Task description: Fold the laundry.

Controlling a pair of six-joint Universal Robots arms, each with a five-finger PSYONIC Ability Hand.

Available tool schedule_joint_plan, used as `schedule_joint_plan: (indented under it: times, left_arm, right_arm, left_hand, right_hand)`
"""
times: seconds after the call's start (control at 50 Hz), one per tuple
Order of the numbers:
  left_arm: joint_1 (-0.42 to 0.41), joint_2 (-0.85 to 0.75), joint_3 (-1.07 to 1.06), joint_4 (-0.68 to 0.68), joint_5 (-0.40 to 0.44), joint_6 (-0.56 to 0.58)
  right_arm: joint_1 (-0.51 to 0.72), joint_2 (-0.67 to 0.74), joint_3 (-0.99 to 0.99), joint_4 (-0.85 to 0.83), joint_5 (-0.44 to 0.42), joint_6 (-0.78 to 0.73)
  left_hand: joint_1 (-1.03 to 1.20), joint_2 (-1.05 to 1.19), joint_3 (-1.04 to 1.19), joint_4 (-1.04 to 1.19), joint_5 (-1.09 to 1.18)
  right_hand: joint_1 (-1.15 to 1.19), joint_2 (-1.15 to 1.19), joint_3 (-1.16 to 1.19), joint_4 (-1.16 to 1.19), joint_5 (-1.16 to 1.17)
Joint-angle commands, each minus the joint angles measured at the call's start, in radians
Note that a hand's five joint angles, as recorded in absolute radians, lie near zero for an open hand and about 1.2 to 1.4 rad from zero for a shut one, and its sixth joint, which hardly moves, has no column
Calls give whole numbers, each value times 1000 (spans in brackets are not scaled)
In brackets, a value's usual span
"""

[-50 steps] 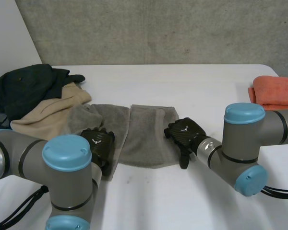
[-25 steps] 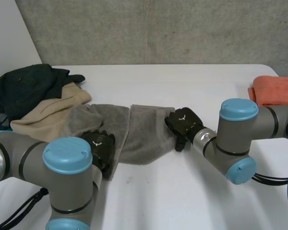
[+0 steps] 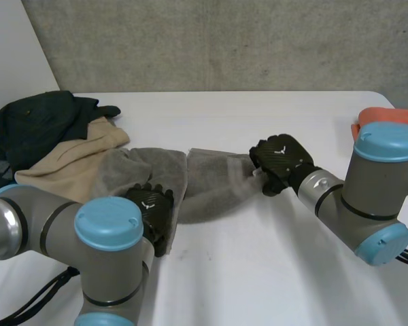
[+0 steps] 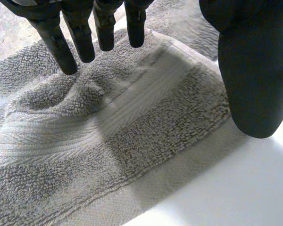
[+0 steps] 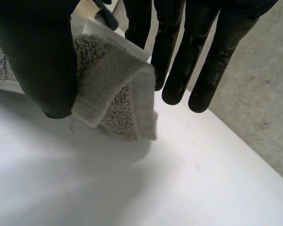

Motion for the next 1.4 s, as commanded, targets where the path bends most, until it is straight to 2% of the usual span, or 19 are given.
schedule_joint_plan:
  times: [0.02,0.1,0.16,0.2,0.24,0.4,0.54,0.62,0.7,0.76,0.86,0.92,1.06,1.16,1.2,1.22,1.3,1.36,1.4]
  left_arm:
    - [7,-29,26,1,-8,5]
    - [9,-29,28,9,-5,5]
    - [13,-30,31,13,1,5]
    - [15,-30,34,13,5,2]
    - [16,-29,34,13,6,2]
    - [38,-9,43,6,3,5]
    - [121,230,3,-10,8,15]
    - [160,402,-17,-31,14,41]
    - [236,531,-35,-45,76,74]
    - [311,568,-55,-89,175,133]
    - [349,525,-83,-169,293,199]
    - [351,407,-72,-169,301,213]
    - [345,152,158,-125,287,223]
    - [320,16,508,2,284,252]
    - [314,-18,636,70,282,265]
    - [312,-30,697,103,281,272]
    - [303,-75,1022,255,270,317]
    - [302,-76,1097,265,270,315]
    - [303,-70,1095,265,270,315]
  right_arm:
    - [7,81,-3,-7,-30,-3]
    - [10,104,-11,-10,-25,-13]
    - [10,106,-11,-10,-27,-27]
    - [10,109,-14,-12,-28,-48]
    - [10,109,-17,-12,-27,-62]
    - [1,90,-22,4,-13,-115]
    - [-10,-38,-25,128,-9,-188]
    - [-132,-167,-43,317,46,-359]
    - [-227,-276,-54,474,141,-525]
    - [-254,-310,-54,551,186,-588]
    - [-268,-312,-26,680,235,-631]
    - [-269,-275,-12,717,234,-636]
    - [-245,-105,-162,587,251,-627]
    - [-159,-28,-383,322,297,-609]
    - [-142,-25,-434,222,297,-599]
    - [-128,-28,-475,99,295,-584]
    - [-122,-75,-514,-198,278,-549]
    - [-120,-112,-508,-318,258,-541]
    - [-120,-120,-505,-321,252,-538]
  left_hand:
    - [157,160,152,160,153]
    - [338,342,334,342,335]
    - [634,638,630,638,631]
    - [948,951,943,951,944]
    - [1174,1177,1169,1177,1170]
    - [1175,1178,1170,1178,1172]
    - [1175,1178,1170,1178,1172]
    - [1175,1178,1170,1178,1172]
    - [1175,1178,1170,1178,1172]
    - [1175,1178,1170,1178,1172]
    - [1175,1178,1170,1178,1172]
    - [1175,1178,1170,1178,1172]
    - [1175,1178,1170,1178,1172]
    - [1175,1178,1170,1178,1172]
    - [1175,1178,1170,1178,1172]
    - [1175,1178,1170,1178,1172]
    - [1175,1178,1170,1178,1172]
    - [1175,1178,1170,1178,1172]
    - [1175,1178,1170,1178,1172]
  right_hand:
    - [86,24,23,21,48]
    - [74,12,11,9,36]
    - [135,74,73,70,97]
    - [559,498,497,494,521]
    - [637,575,574,571,598]
    - [637,575,574,571,598]
    - [637,575,574,571,598]
    - [637,575,574,571,598]
    - [637,575,574,571,598]
    - [637,575,574,571,598]
    - [637,575,574,571,598]
    - [637,575,574,571,598]
    - [637,575,574,571,598]
    - [637,575,574,571,598]
    - [637,575,574,571,598]
    - [637,575,574,571,598]
    - [637,575,574,571,598]
    - [637,575,574,571,598]
    - [637,575,574,571,598]
